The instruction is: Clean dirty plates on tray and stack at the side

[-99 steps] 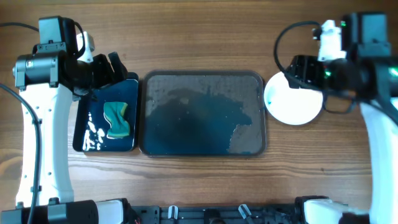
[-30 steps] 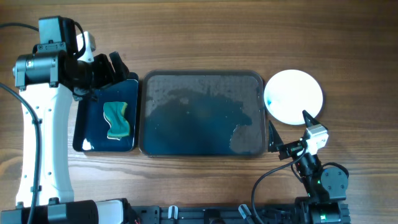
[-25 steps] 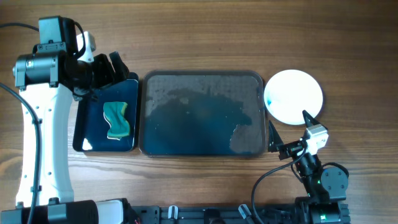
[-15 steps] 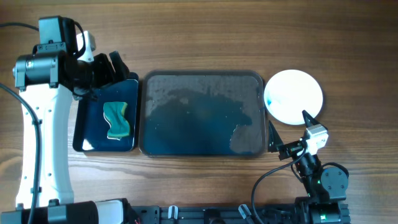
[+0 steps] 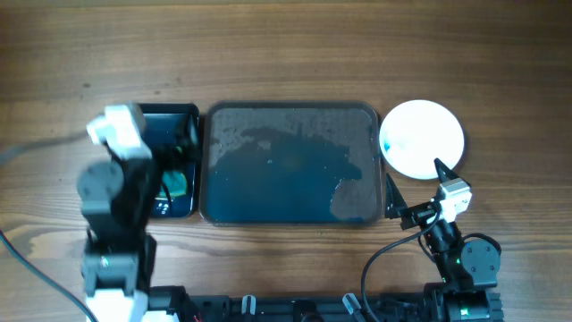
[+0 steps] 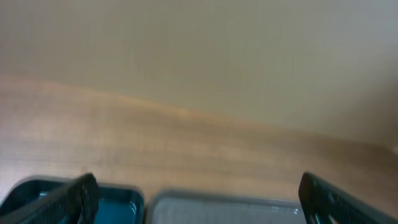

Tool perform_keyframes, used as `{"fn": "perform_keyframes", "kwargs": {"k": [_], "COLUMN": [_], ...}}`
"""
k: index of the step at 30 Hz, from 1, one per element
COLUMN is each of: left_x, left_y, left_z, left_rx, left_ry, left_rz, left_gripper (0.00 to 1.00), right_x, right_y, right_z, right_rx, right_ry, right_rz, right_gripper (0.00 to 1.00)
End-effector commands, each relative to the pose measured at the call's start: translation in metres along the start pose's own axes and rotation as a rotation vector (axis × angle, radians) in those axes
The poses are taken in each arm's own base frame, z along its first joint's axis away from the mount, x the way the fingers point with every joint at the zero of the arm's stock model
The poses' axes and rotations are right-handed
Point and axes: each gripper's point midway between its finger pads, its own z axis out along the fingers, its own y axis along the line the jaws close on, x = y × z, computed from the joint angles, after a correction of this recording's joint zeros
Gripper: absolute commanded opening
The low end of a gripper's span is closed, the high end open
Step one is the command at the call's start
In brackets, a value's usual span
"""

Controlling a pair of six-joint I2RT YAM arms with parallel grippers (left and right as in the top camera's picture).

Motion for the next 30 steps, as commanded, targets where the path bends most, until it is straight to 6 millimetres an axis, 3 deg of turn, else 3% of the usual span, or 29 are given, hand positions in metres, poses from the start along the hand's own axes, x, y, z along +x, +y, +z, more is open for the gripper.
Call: {"fn": "perform_keyframes", "kwargs": {"k": [1,4,7,13,24,30], "left_x": [0.040,0.062,0.070,0.069,0.063,0.089], "left_y": [0.017,0.025,0.033,0.036,0.037,0.040], "left_z": [-0.022,-0.034,-0.040,-0.049,-0.059,-0.049], "left_rx": [-0.023,-0.033,-0.061,-0.080,-0.093,-0.071], "left_ry": [-0.102,-0.143,-0.183,-0.250,-0.295,-0.236], "left_rz": [0.012,0.020,0.025,0.129,0.129,0.128], "left_gripper": [1.00,1.00,1.00,1.00,1.00,1.00], "right_x": [-0.001,-0.001,-0.001,-0.001,0.000,0.000], "right_y": [0.004,0.004,0.004,0.004,0.004,0.004], "right_z": [0.000,0.000,0.000,0.000,0.000,0.000], "right_rx": [-0.022,-0.022,-0.022,-0.022,-0.022,-0.022], "right_ry": [-0.003,-0.003,-0.003,-0.003,-0.002,-0.002], "right_rz": [0.013,0.013,0.013,0.013,0.014,0.013], "right_gripper": [1.00,1.00,1.00,1.00,1.00,1.00]}}
